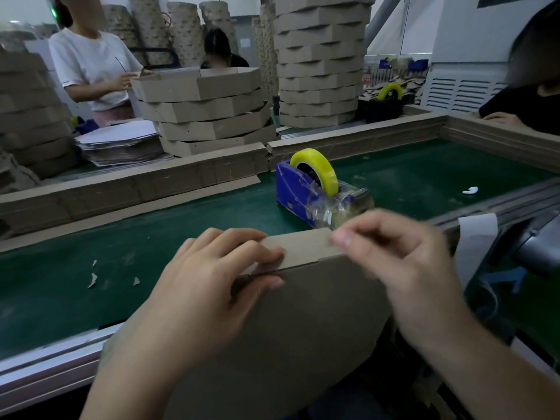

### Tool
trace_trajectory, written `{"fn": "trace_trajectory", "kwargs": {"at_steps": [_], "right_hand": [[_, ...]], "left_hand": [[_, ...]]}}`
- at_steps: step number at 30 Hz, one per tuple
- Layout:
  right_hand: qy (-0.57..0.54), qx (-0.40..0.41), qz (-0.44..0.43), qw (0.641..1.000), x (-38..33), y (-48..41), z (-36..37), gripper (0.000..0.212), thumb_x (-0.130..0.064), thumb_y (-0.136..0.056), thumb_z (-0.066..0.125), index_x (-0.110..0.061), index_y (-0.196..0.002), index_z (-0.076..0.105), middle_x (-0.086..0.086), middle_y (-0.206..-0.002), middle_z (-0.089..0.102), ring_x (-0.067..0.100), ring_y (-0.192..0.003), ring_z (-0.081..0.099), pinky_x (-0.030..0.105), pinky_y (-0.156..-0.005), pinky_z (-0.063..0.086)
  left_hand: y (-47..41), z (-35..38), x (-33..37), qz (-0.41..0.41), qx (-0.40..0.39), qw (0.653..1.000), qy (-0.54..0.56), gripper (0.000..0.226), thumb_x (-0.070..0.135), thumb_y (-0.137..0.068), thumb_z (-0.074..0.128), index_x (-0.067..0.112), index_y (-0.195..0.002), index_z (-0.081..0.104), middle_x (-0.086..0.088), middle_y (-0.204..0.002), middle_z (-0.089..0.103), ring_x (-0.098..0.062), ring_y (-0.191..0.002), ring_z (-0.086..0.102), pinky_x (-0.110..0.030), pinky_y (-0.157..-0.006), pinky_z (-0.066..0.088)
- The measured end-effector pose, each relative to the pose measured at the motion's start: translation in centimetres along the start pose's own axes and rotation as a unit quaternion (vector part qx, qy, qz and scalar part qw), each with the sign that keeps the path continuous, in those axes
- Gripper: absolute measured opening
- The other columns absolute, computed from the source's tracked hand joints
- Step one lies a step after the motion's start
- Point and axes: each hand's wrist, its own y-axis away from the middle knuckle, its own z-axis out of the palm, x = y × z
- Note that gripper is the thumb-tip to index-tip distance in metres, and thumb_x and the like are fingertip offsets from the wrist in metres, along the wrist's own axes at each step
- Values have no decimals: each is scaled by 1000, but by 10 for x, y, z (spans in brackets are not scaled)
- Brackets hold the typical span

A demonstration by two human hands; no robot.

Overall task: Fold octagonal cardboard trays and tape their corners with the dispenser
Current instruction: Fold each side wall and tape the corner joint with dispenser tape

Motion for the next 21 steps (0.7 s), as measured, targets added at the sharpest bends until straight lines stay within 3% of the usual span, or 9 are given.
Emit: {"fn": "trace_trajectory", "kwargs": {"at_steps": [4,7,11,17,21], "right_hand": [[-121,50,139,982,10,24,36,27,-33,-64,84,-8,-61,73,-12,-37,44,0,-35,38,6,-42,26],[-127,96,184,970,15,26,46,32,-46,-57,70,-14,-57,74,-11,-35,43,0,-35,38,6,-41,27],[-102,120,209,965,17,28,49,40,-55,-51,70,-16,-59,74,-11,-35,38,1,-35,31,10,-41,24],[-116,76,242,960,18,30,44,42,-56,-51,70,-15,-58,73,-5,-38,31,6,-35,24,15,-37,20],[-117,20,254,960,17,32,39,37,-50,-52,70,-16,-64,76,-5,-38,38,2,-35,30,10,-38,24]], "left_hand": [[1,0,2,-7,1,1000,-1,32,47,-86,49,26,-97,70,7,-111,67,-22,-94,64,-44,-73,53],[3,-2,2,-7,-1,1000,1,32,47,-86,49,26,-97,70,9,-113,66,-21,-96,63,-44,-74,52],[6,-2,2,-3,-9,1000,1,31,46,-86,50,26,-99,69,9,-114,65,-21,-97,63,-45,-75,52],[5,-8,4,5,-44,999,8,25,45,-89,45,41,-114,50,14,-117,60,-19,-99,60,-44,-76,51],[6,-15,2,2,-97,995,-27,38,47,-93,36,51,-125,56,8,-120,58,-21,-98,58,-42,-75,50]]}}
